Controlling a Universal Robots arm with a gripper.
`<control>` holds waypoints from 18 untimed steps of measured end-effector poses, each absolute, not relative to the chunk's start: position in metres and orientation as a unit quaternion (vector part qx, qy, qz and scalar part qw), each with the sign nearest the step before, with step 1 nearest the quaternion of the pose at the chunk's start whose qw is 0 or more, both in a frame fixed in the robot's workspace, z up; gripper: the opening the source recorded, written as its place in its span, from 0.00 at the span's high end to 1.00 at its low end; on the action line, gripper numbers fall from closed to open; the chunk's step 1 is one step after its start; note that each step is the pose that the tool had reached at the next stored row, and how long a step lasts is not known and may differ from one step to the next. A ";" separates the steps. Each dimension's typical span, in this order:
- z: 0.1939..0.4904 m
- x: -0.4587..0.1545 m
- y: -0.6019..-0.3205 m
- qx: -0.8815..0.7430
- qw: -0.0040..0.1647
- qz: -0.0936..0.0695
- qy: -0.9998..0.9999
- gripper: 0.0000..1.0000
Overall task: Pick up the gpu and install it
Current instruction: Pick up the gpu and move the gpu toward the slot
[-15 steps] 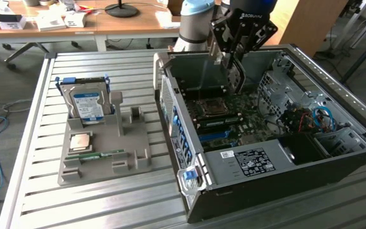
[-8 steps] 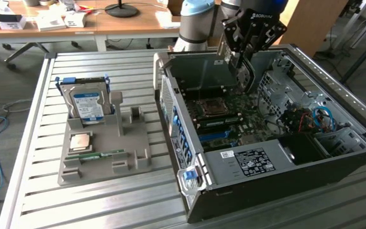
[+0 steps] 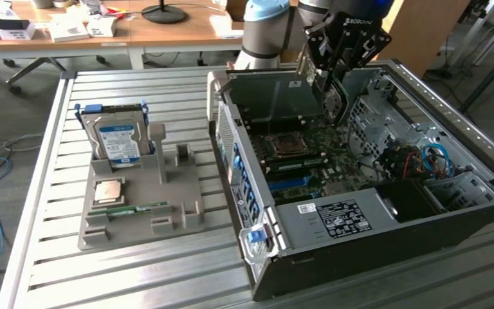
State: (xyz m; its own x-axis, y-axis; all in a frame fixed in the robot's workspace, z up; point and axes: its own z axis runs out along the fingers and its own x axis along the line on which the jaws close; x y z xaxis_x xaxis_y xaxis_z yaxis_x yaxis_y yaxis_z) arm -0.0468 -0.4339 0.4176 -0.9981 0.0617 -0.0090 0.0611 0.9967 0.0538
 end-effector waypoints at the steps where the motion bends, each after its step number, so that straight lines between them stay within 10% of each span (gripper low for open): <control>1: 0.418 -0.047 -0.434 0.031 0.005 0.027 0.999 0.74; 18: 0.417 -0.040 -0.434 0.031 0.005 0.027 0.999 0.74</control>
